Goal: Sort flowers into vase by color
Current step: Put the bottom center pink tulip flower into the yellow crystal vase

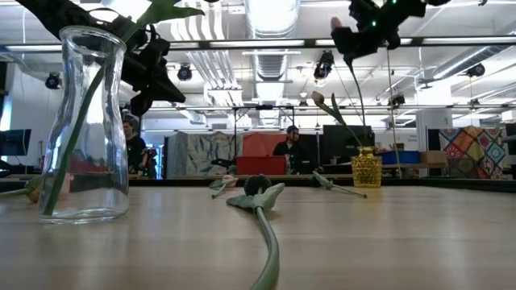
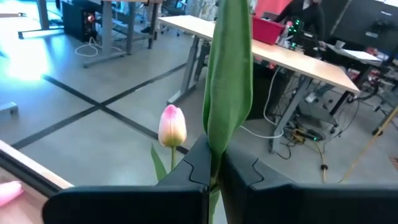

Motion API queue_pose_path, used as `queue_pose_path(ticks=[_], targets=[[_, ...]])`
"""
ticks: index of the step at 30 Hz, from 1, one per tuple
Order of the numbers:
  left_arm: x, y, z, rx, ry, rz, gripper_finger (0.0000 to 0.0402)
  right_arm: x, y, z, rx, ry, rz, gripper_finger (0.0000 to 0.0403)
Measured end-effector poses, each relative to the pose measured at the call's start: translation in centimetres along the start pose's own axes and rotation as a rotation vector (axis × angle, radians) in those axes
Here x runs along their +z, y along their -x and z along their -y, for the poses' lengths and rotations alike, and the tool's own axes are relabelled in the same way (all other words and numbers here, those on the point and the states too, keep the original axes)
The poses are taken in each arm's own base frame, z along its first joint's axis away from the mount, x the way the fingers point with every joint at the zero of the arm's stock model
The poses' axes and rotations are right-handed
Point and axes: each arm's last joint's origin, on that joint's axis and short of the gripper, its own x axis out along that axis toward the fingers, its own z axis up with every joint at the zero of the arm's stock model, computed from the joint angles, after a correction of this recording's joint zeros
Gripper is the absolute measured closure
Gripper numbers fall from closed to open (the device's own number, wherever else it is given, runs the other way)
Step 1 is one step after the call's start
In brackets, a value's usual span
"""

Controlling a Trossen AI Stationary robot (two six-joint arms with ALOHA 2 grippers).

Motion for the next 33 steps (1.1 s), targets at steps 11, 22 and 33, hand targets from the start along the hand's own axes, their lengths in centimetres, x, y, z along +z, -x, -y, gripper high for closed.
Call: queue_pose_path(ticks=[11,22,33], targets=[[0.0,0.0,0.0,0.001,0.002,0.000,0.0402,-3.0,-1.7,0.3,0.002,-0.002,-0.027,0.0394],[0.0,0.0,-0.1,0.024,0.002,0.008,0.0402,-4.9,-3.5,-1.0,0.015,0.020,-0.102,0.0378],[0.0,0.0,-0.1,0.025,0.002,0.009,0.0402,-6.8,-4.4,-1.7,0.014,-0.022,-0.241,0.0324]])
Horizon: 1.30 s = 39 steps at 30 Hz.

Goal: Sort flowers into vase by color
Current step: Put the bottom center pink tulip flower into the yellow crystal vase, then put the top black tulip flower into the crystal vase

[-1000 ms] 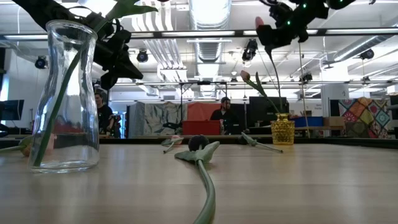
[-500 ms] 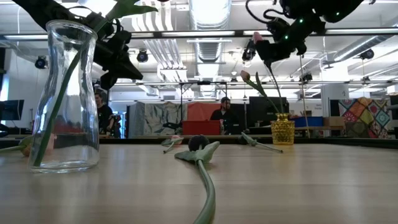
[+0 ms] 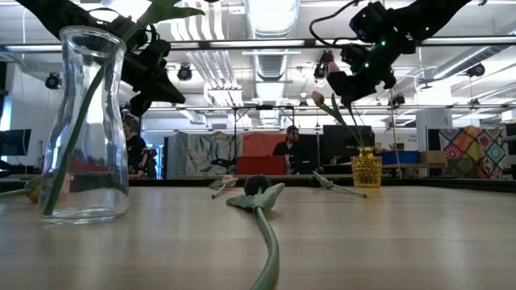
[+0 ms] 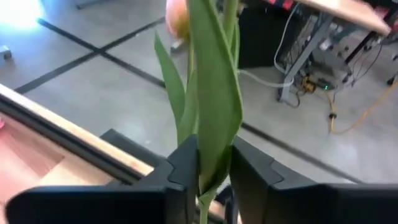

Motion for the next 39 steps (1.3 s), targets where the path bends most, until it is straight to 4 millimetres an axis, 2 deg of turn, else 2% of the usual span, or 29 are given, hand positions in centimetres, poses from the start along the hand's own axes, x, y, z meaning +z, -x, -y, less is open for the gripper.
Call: queue_pose_path(ticks=[11,19,22,24,28,31,34,39], targets=[[0.2,0.0,0.1,-0.004,-0.008,0.013,0.0402,0.0,0.8,0.4,-0.004,-0.161,-0.065,0.0228],[0.2,0.0,0.1,-0.005,-0.010,0.017,0.0402,3.9,3.3,0.9,0.026,-0.167,-0.142,0.0202],[0.2,0.0,0.1,-0.006,-0.013,0.020,0.0402,5.3,4.6,0.5,0.115,-0.192,-0.162,0.0206],[0.2,0.0,0.1,-0.006,-0.012,0.020,0.0402,5.5,5.3,-0.3,0.195,-0.236,-0.187,0.0211],[0.2,0.0,0.1,-0.006,-0.012,0.020,0.0402,4.7,6.6,-3.1,0.324,-0.289,-0.248,0.0222],[0.0,0.0,0.0,-0.004,-0.009,0.014,0.0402,3.0,6.6,-5.6,0.334,-0.308,-0.316,0.0227],[0.0,0.0,0.0,-0.005,-0.014,0.014,0.0402,1.0,5.6,-7.6,0.296,-0.328,-0.387,0.0229],[0.0,0.0,0.0,-0.005,-0.025,0.013,0.0402,-2.1,2.8,-10.0,0.217,-0.359,-0.524,0.0229]])
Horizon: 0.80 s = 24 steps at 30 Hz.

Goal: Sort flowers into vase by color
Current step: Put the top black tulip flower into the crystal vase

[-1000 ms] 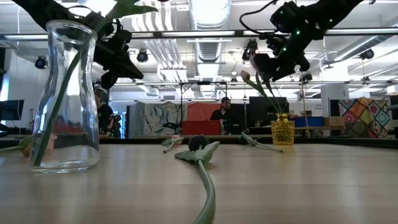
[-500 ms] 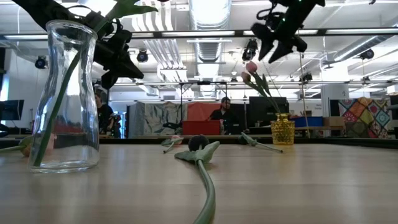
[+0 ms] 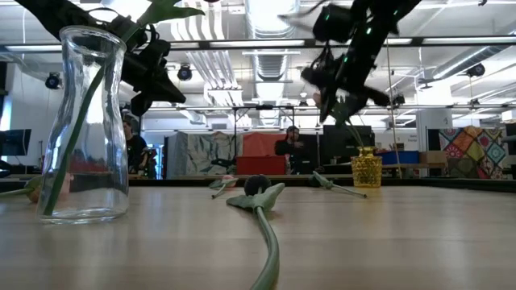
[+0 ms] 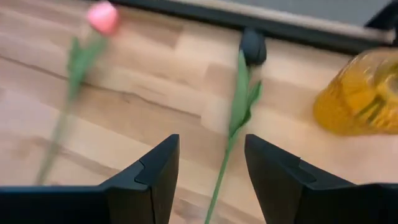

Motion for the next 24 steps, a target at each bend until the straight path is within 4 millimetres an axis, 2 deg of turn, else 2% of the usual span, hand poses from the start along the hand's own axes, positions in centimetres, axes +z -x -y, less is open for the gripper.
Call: queue_pose_path(ticks=[10,16,24], targets=[[-0.1,0.0,0.0,0.000,0.000,-0.003,0.0402,-1.3,-7.0,-1.0,-0.119,-0.085,-0.147,0.0191],[-0.1,0.0,0.0,0.000,-0.001,-0.003,0.0402,-1.6,-9.6,-0.9,-0.173,-0.095,-0.186,0.0183],[-0.1,0.0,0.0,-0.003,-0.001,-0.004,0.0402,-2.0,-12.1,0.1,-0.255,-0.106,-0.209,0.0205]])
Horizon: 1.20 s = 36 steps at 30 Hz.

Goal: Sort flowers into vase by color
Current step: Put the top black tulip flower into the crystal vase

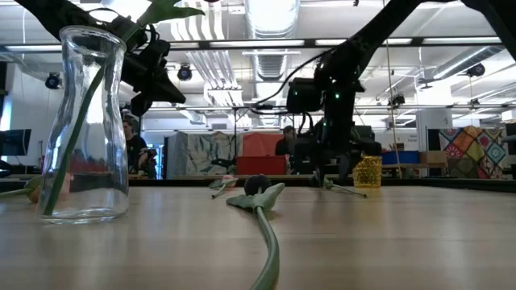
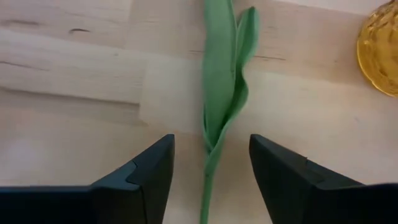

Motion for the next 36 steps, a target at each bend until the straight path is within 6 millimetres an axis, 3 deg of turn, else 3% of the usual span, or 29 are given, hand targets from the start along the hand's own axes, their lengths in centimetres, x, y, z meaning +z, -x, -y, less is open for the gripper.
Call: queue_pose_path(ticks=[5,9,13,15,19,24,30,36], targets=[[0.0,0.0,0.0,0.000,0.000,-0.001,0.0402,-0.1,-0.9,-0.1,-0.011,0.018,-0.006,0.0238],[0.0,0.0,0.0,0.000,0.000,-0.001,0.0402,0.1,-0.8,-0.3,0.015,0.051,0.001,0.0296],[0.0,0.0,0.0,0.001,-0.003,-0.002,0.0402,0.3,0.4,-0.4,0.053,0.121,0.033,0.0375],[0.0,0.0,0.0,0.001,-0.004,0.000,0.0402,0.6,1.7,-0.5,0.086,0.152,0.065,0.0384],[0.0,0.0,0.0,0.001,-0.017,0.001,0.0402,0.9,5.3,-0.8,0.190,0.224,0.161,0.0389],[-0.1,0.0,0.0,0.005,-0.037,0.002,0.0402,0.0,12.2,-1.9,0.435,0.280,0.387,0.0390],[-0.8,0.3,0.0,-0.047,-0.065,0.033,0.0402,-5.0,20.7,-3.7,0.700,0.396,0.729,0.0391],[-2.6,0.7,-0.1,-0.096,-0.071,0.033,0.0402,-11.8,26.0,-5.6,0.860,0.432,0.950,0.0391]])
